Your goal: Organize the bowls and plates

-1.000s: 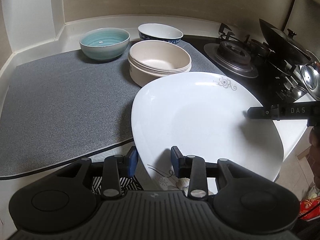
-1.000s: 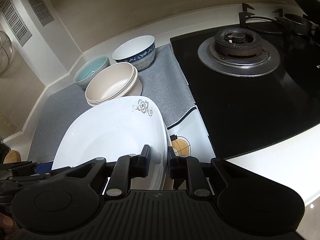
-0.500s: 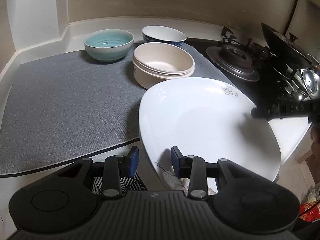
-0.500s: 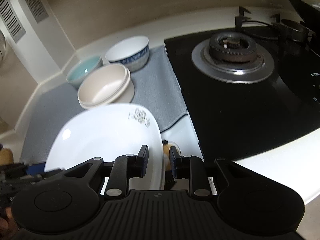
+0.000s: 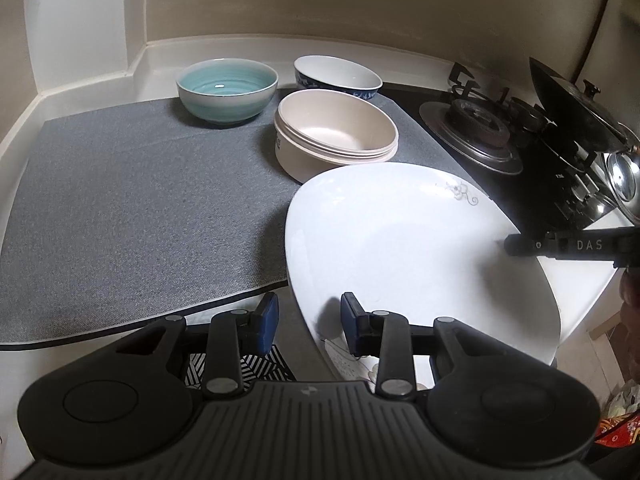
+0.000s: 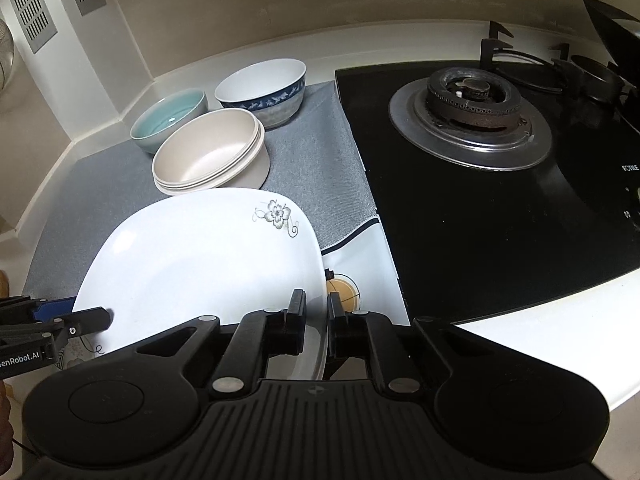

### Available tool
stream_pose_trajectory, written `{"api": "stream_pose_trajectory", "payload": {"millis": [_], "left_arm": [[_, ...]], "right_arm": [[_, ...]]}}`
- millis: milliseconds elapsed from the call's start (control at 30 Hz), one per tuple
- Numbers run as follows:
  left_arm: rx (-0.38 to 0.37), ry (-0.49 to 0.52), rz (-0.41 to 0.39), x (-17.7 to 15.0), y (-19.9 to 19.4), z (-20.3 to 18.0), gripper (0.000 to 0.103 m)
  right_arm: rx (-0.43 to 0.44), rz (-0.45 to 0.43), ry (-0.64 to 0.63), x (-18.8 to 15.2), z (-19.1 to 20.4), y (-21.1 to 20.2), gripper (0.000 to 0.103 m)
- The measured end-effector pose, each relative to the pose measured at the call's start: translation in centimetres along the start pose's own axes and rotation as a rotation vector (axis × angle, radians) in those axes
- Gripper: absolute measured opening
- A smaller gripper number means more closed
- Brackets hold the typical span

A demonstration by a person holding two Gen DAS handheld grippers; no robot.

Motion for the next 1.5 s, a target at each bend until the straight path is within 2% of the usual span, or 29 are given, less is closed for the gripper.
{"api": "stream_pose_trajectory", "payload": {"millis": [100, 167, 267, 500, 600, 1000, 1133, 1367, 1500], "left_arm": [[-0.005, -0.025, 0.004, 0.3, -0.2, 0.3, 0.038], [-0.013, -0.054, 0.015, 0.3, -0.1, 0.6, 0.038], [-0.039, -0.125, 0.042, 0.1, 0.3, 1.1, 0.038], [-0.080, -0.238, 0.077, -0.6, 0.4, 1.2, 0.039], [-0.085, -0.282, 0.088, -0.8, 0.5, 1.0, 0.039], [-0.033, -0.410, 0.112, -1.5, 0.6, 0.4, 0.040], [-0.037, -0.444, 0.118, -1.8, 0.7, -0.2, 0.040], [-0.002, -0.503, 0.106, -2.2, 1.0, -0.8, 0.048], [0.018, -0.522, 0.099, -2.2, 1.0, -1.0, 0.048]], "right_arm": [[-0.006, 0.019, 0.007, 0.1, 0.0, 0.0, 0.017], [-0.003, 0.026, 0.002, 0.1, 0.2, 0.0, 0.030], [-0.005, 0.043, -0.012, 0.2, 0.3, 0.1, 0.038], [0.004, 0.112, -0.024, -0.2, 0.0, 0.7, 0.038], [0.022, 0.137, -0.033, -0.4, 0.0, 1.1, 0.043], [0.164, 0.242, -0.112, 0.4, 0.9, 2.8, 0.044], [0.201, 0.265, -0.146, 0.5, 0.9, 3.0, 0.045], [0.254, 0.284, -0.176, 0.7, 0.8, 3.2, 0.048], [0.280, 0.290, -0.195, 0.8, 0.8, 3.3, 0.048]]}}
Point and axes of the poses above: each gripper's, at about its wrist camera, not at the fingertips, and y roughly the way its jaws point, z to its left, x to its top, the point moved 8 cm from there along y, roughly the way its jaws point, and after that the axes turned 1 degree about -y, right-handed, at the moved point
